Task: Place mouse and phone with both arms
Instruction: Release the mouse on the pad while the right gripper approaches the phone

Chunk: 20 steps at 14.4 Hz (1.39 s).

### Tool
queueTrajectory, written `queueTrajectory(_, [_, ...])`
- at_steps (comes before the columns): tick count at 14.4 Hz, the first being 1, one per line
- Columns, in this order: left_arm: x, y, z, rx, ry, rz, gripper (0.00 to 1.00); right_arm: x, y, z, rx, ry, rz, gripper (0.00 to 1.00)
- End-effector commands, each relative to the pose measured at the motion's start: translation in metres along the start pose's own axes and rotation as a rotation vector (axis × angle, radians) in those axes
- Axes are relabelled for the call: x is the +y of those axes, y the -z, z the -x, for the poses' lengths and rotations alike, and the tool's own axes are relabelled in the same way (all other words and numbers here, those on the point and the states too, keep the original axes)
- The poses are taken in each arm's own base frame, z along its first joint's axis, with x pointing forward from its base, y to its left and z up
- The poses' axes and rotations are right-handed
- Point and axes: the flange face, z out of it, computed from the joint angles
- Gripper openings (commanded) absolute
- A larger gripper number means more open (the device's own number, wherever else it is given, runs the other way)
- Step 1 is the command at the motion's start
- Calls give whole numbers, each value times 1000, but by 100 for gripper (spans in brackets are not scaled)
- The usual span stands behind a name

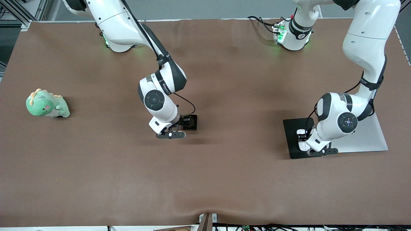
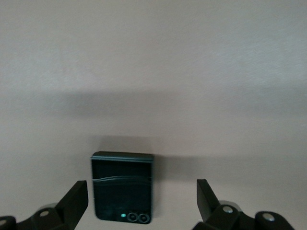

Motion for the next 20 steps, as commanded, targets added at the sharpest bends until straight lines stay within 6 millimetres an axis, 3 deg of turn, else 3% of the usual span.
queueTrajectory(1, [4, 39, -13, 60, -1, -9, 100, -21, -21, 7, 16, 3, -19, 100])
queueTrajectory(4, [4, 98, -28, 109, 0, -16, 100, -24, -34, 13, 3, 13, -6, 100])
queueTrajectory(7, [-7, 177, -37, 128, 23, -38, 100, -30, -50, 22, -11, 28, 7, 100])
queueTrajectory(12, [-36, 282, -31, 97, 71, -67, 100, -33, -59, 25, -12, 15, 11, 100])
queueTrajectory(14, [-46, 308, -21, 108, 86, -71, 100, -34, -63, 27, -14, 11, 13, 100])
queueTrajectory(18, [-46, 334, -6, 98, 91, -70, 100, -32, -74, 32, -32, 5, 29, 100])
queueTrajectory(19, [-44, 336, -4, 93, 88, -67, 100, -32, -74, 32, -32, 6, 29, 95])
queueTrajectory(20, [-41, 342, 0, 96, 84, -65, 100, -32, -73, 31, -34, 13, 31, 59])
